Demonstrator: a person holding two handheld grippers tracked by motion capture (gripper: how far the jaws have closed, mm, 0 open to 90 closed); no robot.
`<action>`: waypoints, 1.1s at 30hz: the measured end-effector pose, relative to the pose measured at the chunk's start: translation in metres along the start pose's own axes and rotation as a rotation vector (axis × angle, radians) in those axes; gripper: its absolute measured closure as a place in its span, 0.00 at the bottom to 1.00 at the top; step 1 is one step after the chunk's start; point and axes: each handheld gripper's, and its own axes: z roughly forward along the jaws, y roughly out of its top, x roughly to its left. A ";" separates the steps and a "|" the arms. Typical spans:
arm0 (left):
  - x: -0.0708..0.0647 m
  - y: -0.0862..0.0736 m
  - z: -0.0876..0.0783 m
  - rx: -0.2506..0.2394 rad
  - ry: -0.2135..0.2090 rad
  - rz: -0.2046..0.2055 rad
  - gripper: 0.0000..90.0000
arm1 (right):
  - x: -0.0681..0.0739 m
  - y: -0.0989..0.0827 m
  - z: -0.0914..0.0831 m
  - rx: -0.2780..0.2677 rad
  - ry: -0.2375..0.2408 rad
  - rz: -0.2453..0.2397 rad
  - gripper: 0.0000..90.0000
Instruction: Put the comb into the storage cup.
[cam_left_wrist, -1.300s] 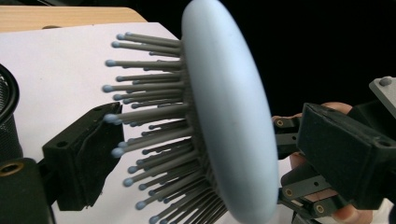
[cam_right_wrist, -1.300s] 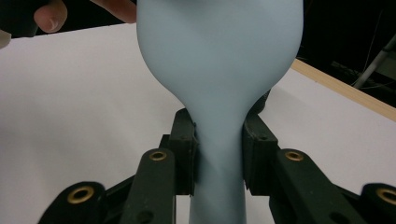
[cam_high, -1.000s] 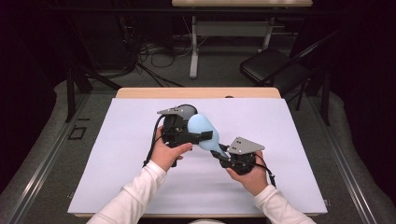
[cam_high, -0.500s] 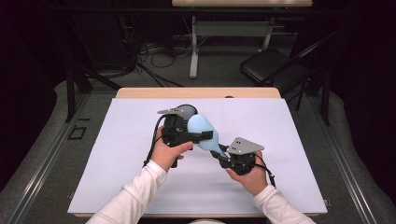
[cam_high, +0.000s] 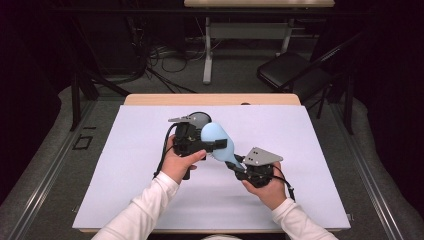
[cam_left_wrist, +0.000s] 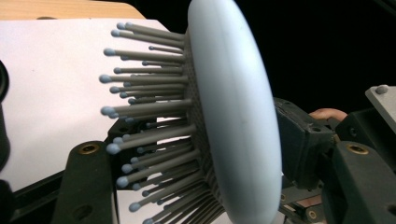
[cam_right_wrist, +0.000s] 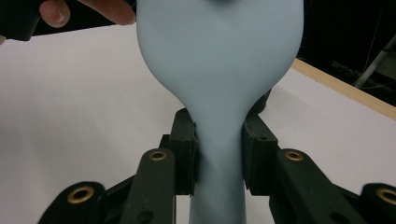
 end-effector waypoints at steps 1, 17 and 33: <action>0.000 0.000 0.000 0.003 -0.002 -0.004 0.40 | 0.000 0.000 0.000 0.000 -0.001 -0.001 0.77; 0.003 -0.001 -0.002 -0.012 -0.016 -0.045 0.47 | 0.000 -0.002 0.002 0.002 0.009 0.004 0.77; 0.002 -0.002 -0.001 -0.016 -0.025 -0.111 0.50 | 0.000 -0.004 0.004 0.008 0.008 0.007 0.77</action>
